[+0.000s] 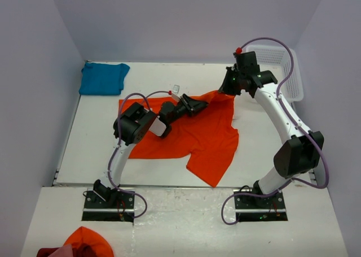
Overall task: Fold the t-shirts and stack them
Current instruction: Flatten out the tshirt
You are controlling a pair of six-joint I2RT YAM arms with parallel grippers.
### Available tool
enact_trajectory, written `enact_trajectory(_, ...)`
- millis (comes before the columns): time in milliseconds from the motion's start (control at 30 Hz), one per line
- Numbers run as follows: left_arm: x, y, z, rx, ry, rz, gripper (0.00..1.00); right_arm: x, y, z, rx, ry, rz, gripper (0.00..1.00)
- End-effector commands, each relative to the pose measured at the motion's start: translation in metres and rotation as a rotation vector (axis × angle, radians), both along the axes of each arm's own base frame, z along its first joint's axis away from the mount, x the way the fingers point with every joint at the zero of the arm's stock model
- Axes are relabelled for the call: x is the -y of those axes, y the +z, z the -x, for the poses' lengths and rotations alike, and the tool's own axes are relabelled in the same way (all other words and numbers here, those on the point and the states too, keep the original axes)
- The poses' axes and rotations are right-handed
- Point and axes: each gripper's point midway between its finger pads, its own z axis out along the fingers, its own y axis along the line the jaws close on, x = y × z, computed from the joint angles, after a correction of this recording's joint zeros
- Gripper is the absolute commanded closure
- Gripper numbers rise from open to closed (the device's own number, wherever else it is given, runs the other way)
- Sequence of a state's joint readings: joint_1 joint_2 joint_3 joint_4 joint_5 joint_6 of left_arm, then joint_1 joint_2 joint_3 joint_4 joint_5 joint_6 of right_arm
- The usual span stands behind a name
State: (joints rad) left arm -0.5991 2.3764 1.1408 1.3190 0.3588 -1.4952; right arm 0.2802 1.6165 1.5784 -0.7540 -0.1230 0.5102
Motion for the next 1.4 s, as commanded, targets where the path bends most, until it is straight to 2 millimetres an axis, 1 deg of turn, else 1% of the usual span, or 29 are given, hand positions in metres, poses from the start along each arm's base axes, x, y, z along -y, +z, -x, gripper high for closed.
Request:
enact_trajectory(0,-0.025,0.128,0.028,0.524,0.014,0.308,0.71,-0.002,0.021,-0.004,0.047,0.024,-0.006,1.00)
enact_trajectory(133,-0.027,0.129,0.026,0.531,0.017,0.309,0.74,-0.002,0.019,-0.004,0.042,0.026,-0.007,1.00)
enact_trajectory(167,-0.027,0.129,0.025,0.527,0.018,0.310,0.81,-0.002,0.018,-0.004,0.039,0.025,-0.005,1.00)
enact_trajectory(200,-0.027,0.128,0.025,0.525,0.018,0.309,0.81,-0.002,0.018,-0.004,0.039,0.025,-0.005,1.00)
enact_trajectory(233,-0.027,0.128,0.024,0.527,0.020,0.308,0.86,-0.001,0.019,-0.004,0.041,0.025,-0.003,1.00)
enact_trajectory(300,-0.026,0.126,0.025,0.526,0.017,0.306,0.90,-0.001,0.021,-0.004,0.043,0.026,-0.003,1.00)
enact_trajectory(333,-0.027,0.125,0.024,0.520,0.019,0.306,0.98,-0.001,0.022,-0.004,0.045,0.025,-0.002,1.00)
enact_trajectory(367,-0.028,0.125,0.025,0.519,0.020,0.307,1.00,-0.001,0.021,-0.004,0.043,0.024,0.002,1.00)
enact_trajectory(567,-0.034,0.134,0.038,0.552,0.019,0.268,1.00,-0.002,0.019,-0.003,0.042,0.030,-0.007,1.00)
enact_trajectory(633,-0.039,0.142,0.048,0.577,0.015,0.238,1.00,-0.004,0.017,-0.002,0.037,0.037,-0.014,1.00)
enact_trajectory(667,-0.043,0.155,0.053,0.614,0.024,0.231,1.00,-0.004,0.017,-0.001,0.036,0.036,-0.012,1.00)
enact_trajectory(700,-0.048,0.148,0.058,0.594,0.026,0.201,1.00,-0.003,0.016,0.001,0.034,0.035,-0.008,1.00)
enact_trajectory(733,-0.052,0.148,0.061,0.590,0.029,0.186,1.00,-0.001,0.015,0.000,0.037,0.029,-0.002,1.00)
enact_trajectory(833,-0.060,0.152,0.080,0.609,0.014,0.141,1.00,0.003,0.013,0.003,0.041,0.019,0.006,1.00)
enact_trajectory(867,-0.063,0.159,0.085,0.625,0.016,0.127,1.00,0.003,0.012,0.003,0.046,0.019,0.008,1.00)
enact_trajectory(900,-0.066,0.151,0.090,0.609,0.013,0.102,1.00,0.003,0.006,0.006,0.034,0.020,0.012,1.00)
enact_trajectory(967,-0.068,0.152,0.096,0.604,0.003,0.075,1.00,0.003,0.001,0.008,0.032,0.025,0.016,1.00)
enact_trajectory(1000,-0.068,0.146,0.101,0.592,-0.008,0.060,1.00,0.005,-0.007,0.011,0.017,0.025,0.024,1.00)
enact_trajectory(1033,-0.066,0.143,0.105,0.593,-0.031,0.044,1.00,0.005,-0.008,0.013,0.018,0.026,0.029,1.00)
enact_trajectory(1067,-0.066,0.134,0.108,0.581,-0.029,-0.006,0.93,0.006,-0.011,0.013,0.021,0.023,0.037,1.00)
enact_trajectory(1100,-0.062,0.130,0.111,0.576,-0.023,-0.040,0.79,0.006,-0.016,0.016,0.011,0.027,0.041,1.00)
enact_trajectory(1133,-0.060,0.122,0.107,0.558,0.008,-0.094,0.67,0.005,-0.016,0.018,0.012,0.035,0.043,1.00)
enact_trajectory(1167,-0.056,0.103,0.103,0.555,0.013,-0.223,0.65,0.004,-0.015,0.019,0.014,0.038,0.043,1.00)
enact_trajectory(1200,-0.045,0.098,0.110,0.570,0.003,-0.271,0.63,0.003,-0.014,0.021,0.016,0.046,0.041,1.00)
enact_trajectory(1233,-0.043,0.092,0.102,0.560,0.054,-0.337,0.61,0.001,-0.012,0.021,0.021,0.053,0.040,1.00)
enact_trajectory(1267,-0.039,0.077,0.099,0.568,0.050,-0.458,0.60,0.000,-0.010,0.023,0.021,0.057,0.039,1.00)
enact_trajectory(1300,-0.029,0.069,0.106,0.577,0.037,-0.510,0.60,-0.001,-0.005,0.023,0.033,0.061,0.037,1.00)
enact_trajectory(1333,-0.031,0.064,0.099,0.573,0.080,-0.567,0.60,-0.003,0.000,0.024,0.041,0.066,0.035,1.00)
enact_trajectory(1367,-0.027,0.052,0.097,0.582,0.069,-0.631,0.60,-0.004,0.003,0.025,0.042,0.071,0.033,1.00)
